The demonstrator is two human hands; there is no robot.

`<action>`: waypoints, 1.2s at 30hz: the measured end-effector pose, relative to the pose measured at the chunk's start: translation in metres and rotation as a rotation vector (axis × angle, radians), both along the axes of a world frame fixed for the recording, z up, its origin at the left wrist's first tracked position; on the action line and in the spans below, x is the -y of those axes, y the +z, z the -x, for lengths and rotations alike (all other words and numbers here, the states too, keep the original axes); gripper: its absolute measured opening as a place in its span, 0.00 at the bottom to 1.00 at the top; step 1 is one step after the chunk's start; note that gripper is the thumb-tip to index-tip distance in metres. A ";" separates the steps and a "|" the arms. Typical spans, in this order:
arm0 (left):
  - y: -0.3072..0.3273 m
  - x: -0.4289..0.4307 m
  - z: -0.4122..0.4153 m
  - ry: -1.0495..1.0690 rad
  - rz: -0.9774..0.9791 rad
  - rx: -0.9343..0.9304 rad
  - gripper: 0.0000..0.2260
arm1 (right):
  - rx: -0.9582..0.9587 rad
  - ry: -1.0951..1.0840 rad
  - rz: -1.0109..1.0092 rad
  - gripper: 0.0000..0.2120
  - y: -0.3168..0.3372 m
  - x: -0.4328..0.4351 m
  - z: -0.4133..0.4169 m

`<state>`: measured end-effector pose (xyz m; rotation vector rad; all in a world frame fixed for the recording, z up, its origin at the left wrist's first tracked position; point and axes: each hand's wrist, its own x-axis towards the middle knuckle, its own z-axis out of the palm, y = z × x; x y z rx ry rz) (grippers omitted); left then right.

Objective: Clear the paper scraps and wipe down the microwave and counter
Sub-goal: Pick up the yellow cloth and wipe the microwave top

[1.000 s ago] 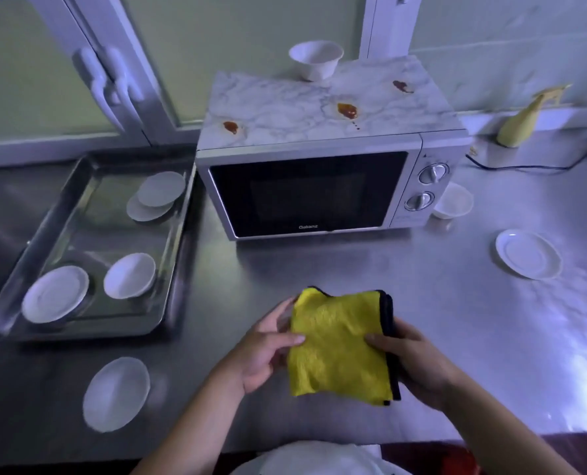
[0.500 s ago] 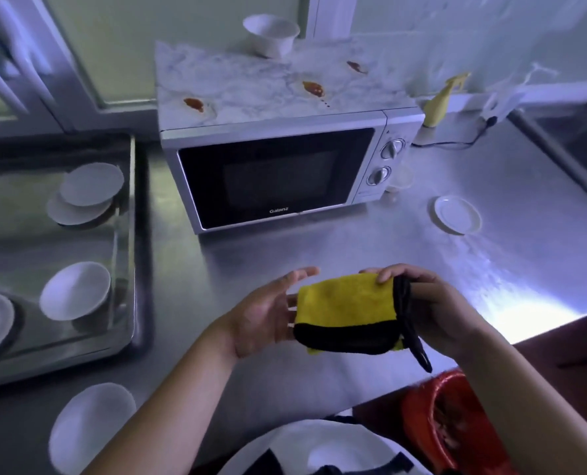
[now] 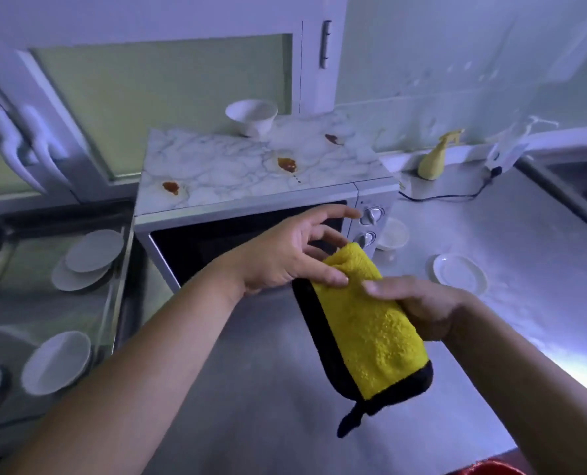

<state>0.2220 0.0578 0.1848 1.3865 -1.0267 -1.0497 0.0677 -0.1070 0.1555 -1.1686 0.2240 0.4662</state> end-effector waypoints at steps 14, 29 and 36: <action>-0.039 0.054 -0.142 1.146 -0.388 0.755 0.20 | 0.420 -0.817 1.111 0.33 0.027 0.214 -0.173; -0.067 0.060 -0.162 1.195 -0.643 1.071 0.17 | 0.240 -0.304 0.845 0.13 0.008 0.237 -0.384; -0.065 0.063 -0.162 1.167 -0.686 1.088 0.17 | 0.319 0.181 1.561 0.31 -0.003 0.211 -0.386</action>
